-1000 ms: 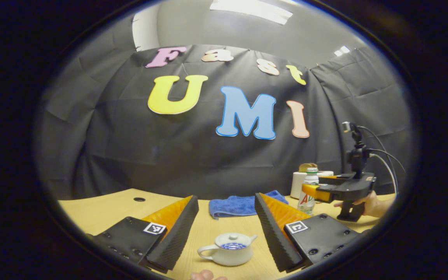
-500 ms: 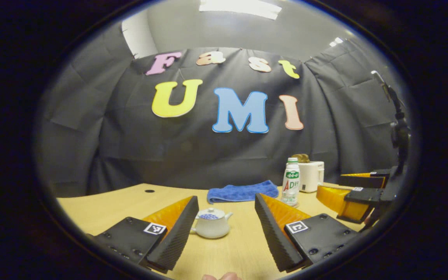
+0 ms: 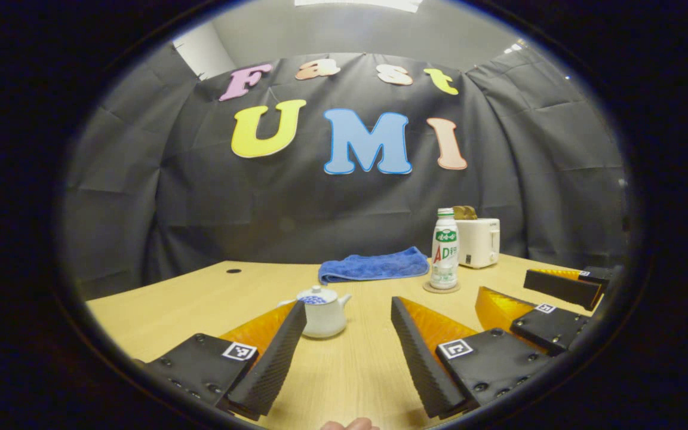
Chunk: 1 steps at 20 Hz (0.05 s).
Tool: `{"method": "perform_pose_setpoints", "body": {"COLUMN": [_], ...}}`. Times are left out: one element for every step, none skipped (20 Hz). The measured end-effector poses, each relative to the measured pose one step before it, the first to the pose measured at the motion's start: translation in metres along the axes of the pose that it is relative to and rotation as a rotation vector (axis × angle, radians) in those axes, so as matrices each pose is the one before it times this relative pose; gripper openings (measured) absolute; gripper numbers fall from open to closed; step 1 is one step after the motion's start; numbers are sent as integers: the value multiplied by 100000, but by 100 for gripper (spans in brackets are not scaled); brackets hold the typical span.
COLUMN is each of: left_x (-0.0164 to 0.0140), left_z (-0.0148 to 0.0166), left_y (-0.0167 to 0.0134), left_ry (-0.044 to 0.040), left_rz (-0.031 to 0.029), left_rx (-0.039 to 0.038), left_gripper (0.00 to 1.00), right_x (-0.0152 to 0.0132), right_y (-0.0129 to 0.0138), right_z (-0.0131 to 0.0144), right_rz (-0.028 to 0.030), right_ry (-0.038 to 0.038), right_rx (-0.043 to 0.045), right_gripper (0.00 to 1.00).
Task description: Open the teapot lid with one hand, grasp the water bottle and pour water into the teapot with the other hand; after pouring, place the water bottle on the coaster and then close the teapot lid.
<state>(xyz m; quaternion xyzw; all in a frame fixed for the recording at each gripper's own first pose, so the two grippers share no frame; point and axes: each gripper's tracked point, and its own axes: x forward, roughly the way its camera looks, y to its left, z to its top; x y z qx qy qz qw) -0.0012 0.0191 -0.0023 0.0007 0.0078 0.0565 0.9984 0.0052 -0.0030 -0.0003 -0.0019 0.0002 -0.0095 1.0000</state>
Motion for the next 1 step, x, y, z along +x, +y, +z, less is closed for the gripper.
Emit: {"method": "perform_pose_setpoints", "body": {"left_x": [-136], "left_z": [90], "left_y": [110], "left_ry": [-615], "left_rz": [-91], "left_rx": [-548], "left_gripper": [99], "right_x": [154], "right_y": [-168], "right_z": [-19], "right_rz": [-401], "right_ry": [-43], "right_rx": [296], "right_gripper": [95]}}
